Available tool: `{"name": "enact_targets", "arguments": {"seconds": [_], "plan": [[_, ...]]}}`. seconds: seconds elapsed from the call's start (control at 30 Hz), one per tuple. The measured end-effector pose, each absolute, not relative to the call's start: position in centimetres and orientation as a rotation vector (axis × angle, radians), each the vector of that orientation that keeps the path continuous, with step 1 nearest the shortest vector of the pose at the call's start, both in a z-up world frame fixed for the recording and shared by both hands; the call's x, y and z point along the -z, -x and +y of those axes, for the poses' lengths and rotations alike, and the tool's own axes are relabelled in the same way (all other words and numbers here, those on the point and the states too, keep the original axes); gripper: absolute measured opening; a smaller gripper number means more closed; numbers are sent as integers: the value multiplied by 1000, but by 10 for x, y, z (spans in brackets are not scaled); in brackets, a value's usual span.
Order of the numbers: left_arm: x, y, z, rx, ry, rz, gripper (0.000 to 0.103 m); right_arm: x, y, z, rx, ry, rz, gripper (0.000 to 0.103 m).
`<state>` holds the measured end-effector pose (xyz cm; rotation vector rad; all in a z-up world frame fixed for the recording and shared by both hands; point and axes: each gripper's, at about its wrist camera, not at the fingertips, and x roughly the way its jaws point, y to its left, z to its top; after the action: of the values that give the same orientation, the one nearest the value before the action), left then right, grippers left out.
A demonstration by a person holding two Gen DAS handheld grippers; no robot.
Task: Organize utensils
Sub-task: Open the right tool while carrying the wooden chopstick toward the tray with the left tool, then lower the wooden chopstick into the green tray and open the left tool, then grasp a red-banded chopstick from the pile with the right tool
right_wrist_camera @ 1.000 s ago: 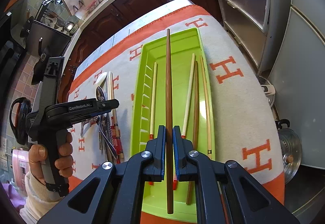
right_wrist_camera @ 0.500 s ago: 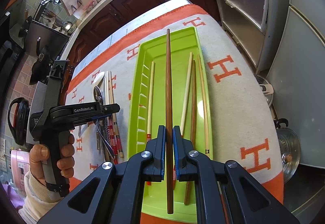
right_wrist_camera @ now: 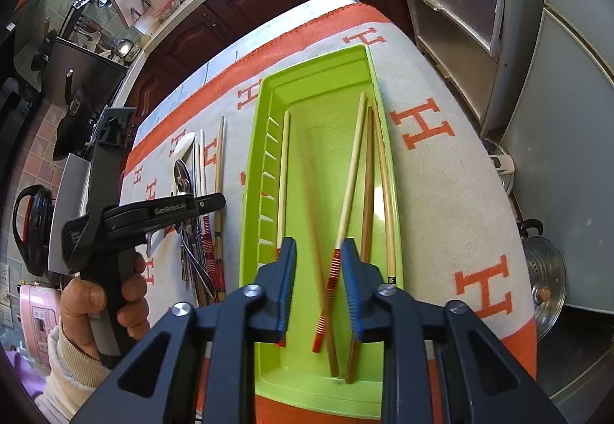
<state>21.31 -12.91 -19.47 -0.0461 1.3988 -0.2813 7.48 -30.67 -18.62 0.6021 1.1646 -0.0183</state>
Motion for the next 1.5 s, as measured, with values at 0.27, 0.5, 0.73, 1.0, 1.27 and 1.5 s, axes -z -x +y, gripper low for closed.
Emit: {"name": "enact_targets", "arguments": {"seconds": [0.27,0.5,0.73,1.0,1.27,1.5], "plan": [[140,-175,-136,469,130,1349,5,185,-72,-311,36,-625,1145,26],[114,-148,-171,599,104,1319,5,175,-61,-322,99,-649,1088,27],[126,-134,-199,630,38,1328,34,173,-52,-331,127,-661,1074,27],[109,-129,-171,547,14,1224,64,171,-49,-327,124,-650,1072,27],[99,-128,-124,447,20,1205,64,155,-54,-302,66,-586,1073,27],[56,-122,-86,406,25,1121,64,131,-59,-277,4,-525,1056,27]]}}
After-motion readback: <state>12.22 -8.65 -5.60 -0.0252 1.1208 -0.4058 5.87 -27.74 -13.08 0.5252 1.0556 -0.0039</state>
